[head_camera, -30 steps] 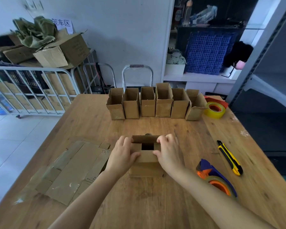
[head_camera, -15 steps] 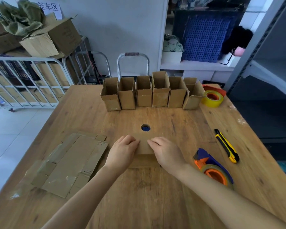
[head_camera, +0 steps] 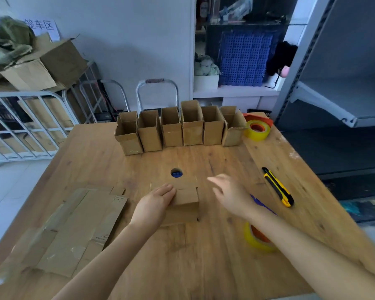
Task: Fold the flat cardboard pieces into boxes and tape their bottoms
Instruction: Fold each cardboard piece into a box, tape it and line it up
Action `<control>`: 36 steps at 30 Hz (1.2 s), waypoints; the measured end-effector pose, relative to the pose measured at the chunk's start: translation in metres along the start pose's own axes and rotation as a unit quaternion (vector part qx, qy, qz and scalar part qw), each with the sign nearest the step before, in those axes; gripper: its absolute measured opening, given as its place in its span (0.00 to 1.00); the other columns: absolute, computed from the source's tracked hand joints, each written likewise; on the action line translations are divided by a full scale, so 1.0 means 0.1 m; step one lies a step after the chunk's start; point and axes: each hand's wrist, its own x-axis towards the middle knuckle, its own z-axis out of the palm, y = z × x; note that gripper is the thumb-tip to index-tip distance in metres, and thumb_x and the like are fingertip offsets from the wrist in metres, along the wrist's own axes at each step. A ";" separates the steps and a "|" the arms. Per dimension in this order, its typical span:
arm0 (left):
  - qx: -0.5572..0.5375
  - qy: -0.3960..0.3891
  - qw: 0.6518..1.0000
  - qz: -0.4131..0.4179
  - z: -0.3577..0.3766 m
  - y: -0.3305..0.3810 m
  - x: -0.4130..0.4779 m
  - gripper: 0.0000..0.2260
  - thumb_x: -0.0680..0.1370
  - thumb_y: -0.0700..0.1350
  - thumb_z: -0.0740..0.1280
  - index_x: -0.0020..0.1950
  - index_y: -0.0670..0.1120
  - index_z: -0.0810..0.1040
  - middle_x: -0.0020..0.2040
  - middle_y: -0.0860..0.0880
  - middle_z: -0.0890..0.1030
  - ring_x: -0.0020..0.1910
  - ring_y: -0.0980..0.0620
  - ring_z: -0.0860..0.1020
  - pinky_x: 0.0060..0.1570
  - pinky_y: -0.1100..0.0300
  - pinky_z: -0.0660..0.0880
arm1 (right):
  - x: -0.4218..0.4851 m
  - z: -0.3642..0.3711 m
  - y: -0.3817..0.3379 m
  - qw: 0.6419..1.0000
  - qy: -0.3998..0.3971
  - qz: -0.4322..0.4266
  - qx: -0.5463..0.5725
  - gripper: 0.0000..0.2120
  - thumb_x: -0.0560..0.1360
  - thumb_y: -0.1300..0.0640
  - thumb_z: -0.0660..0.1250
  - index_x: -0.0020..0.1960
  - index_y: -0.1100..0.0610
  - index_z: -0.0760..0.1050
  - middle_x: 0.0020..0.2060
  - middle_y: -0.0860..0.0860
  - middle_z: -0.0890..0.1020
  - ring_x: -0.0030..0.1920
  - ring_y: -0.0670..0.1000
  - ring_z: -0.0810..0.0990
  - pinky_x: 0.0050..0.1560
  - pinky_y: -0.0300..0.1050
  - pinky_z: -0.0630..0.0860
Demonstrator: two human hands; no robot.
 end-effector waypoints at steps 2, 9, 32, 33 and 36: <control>-0.018 0.020 1.000 -0.002 0.00 0.01 0.00 0.25 0.80 0.33 0.58 0.76 0.49 0.63 0.77 0.52 0.62 0.76 0.54 0.59 0.71 0.63 0.59 | -0.13 -0.17 0.31 0.994 0.006 0.111 -0.019 0.19 0.79 0.61 0.61 0.70 0.58 0.71 0.67 0.55 0.74 0.61 0.54 0.76 0.58 0.43 0.72; -0.003 0.019 1.000 -0.023 -0.02 0.05 0.03 0.26 0.79 0.34 0.58 0.75 0.51 0.65 0.76 0.55 0.64 0.74 0.56 0.62 0.69 0.62 0.63 | -0.53 -0.30 1.13 0.908 -0.132 0.397 0.032 0.34 0.70 0.56 0.75 0.72 0.62 0.66 0.66 0.57 0.73 0.63 0.56 0.74 0.54 0.45 0.73; -0.051 0.017 0.999 -0.010 -0.04 -0.03 0.00 0.26 0.78 0.34 0.59 0.75 0.51 0.66 0.75 0.57 0.64 0.74 0.60 0.61 0.70 0.69 0.54 | 0.01 -0.69 0.46 0.917 -0.087 0.233 0.312 0.17 0.67 0.72 0.66 0.54 0.58 0.77 0.39 0.54 0.76 0.38 0.51 0.74 0.37 0.42 0.70; -0.055 0.015 0.998 -0.006 -0.04 -0.04 0.01 0.26 0.78 0.34 0.58 0.74 0.52 0.66 0.75 0.57 0.64 0.74 0.60 0.61 0.70 0.69 0.54 | 0.07 -0.73 0.39 0.918 -0.099 0.218 0.316 0.19 0.66 0.71 0.67 0.54 0.58 0.76 0.40 0.54 0.77 0.38 0.51 0.74 0.37 0.42 0.70; -0.068 0.007 0.998 0.002 -0.06 -0.07 0.01 0.24 0.79 0.35 0.57 0.74 0.51 0.67 0.75 0.56 0.65 0.74 0.60 0.60 0.70 0.69 0.53 | 0.25 -0.80 0.20 0.921 -0.144 0.193 0.305 0.27 0.59 0.66 0.70 0.58 0.56 0.74 0.45 0.56 0.78 0.42 0.53 0.78 0.38 0.45 0.74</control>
